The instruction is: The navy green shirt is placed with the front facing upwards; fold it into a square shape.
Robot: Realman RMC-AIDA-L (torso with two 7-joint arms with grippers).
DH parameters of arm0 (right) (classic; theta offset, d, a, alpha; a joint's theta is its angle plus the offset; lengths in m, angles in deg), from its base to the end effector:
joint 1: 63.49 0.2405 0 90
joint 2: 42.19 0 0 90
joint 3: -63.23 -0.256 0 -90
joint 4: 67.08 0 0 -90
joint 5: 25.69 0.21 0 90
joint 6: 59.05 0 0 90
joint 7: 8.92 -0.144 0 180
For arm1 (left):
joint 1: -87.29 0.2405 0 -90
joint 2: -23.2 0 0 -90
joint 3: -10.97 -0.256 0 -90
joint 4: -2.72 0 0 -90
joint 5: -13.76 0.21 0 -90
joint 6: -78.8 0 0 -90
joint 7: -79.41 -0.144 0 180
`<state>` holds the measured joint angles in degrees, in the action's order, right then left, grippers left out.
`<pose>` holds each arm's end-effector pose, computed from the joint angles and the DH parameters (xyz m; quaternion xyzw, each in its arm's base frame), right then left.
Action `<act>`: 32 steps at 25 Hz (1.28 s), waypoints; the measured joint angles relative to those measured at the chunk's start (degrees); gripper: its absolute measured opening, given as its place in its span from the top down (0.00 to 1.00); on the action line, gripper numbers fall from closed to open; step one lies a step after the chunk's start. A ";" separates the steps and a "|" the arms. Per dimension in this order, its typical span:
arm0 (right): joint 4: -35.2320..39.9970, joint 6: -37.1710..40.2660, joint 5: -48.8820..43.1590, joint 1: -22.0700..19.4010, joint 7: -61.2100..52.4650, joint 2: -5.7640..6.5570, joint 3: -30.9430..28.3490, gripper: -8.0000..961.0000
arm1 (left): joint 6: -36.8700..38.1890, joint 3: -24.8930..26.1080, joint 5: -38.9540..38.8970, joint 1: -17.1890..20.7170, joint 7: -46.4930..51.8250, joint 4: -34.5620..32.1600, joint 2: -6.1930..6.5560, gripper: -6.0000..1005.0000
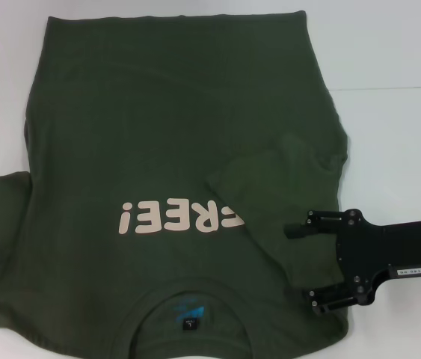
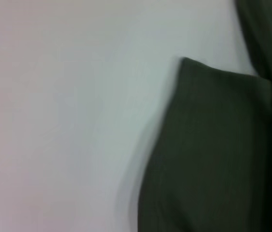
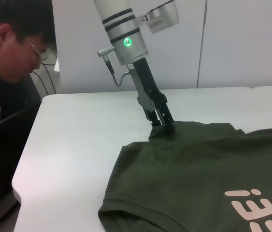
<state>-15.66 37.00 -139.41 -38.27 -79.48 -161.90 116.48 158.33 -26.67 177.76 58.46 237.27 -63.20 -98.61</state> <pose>0.2430 0.3042 0.0003 -0.9813 0.0350 0.1761 0.0690 -0.3403 0.3342 0.0767 -0.6451 -0.6893 0.0393 0.3274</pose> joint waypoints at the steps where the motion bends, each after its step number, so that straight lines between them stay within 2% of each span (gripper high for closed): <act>1: 0.00 0.00 0.00 0.00 0.00 0.00 0.01 0.05 | 0.00 -0.50 0.00 -0.07 -0.07 0.00 -0.03 0.17; 5: 0.00 0.05 0.00 0.00 -0.40 0.00 -0.03 0.05 | -0.11 -1.29 -0.04 -0.39 0.01 -0.25 -0.07 0.20; 10: 0.00 0.38 0.14 -0.15 -0.55 0.00 -0.04 0.05 | -0.15 -1.29 -0.08 -0.43 0.01 -0.47 0.03 0.42; 13: 0.00 0.45 0.32 -0.17 -0.92 0.00 -0.06 0.05 | -0.20 -1.29 -0.09 -0.43 -0.16 -0.49 0.05 0.66; 18: 0.00 0.46 0.33 -0.07 -1.42 0.00 -0.08 0.05 | -0.23 -1.34 -0.05 -0.21 -0.50 -0.58 0.04 0.89; 25: 0.00 0.46 0.35 -0.19 -1.42 0.00 -0.08 0.05 | -0.31 -1.72 0.00 0.25 -2.01 -1.14 -0.12 0.92; 32: 0.00 0.46 0.45 -0.34 -1.42 -0.07 -0.43 0.05 | -0.37 -5.26 0.00 1.93 -3.66 -3.85 -0.62 0.95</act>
<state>-15.66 37.46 -138.96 -38.61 -80.90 -161.97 116.05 157.96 -31.93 177.76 60.39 233.61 -67.05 -99.23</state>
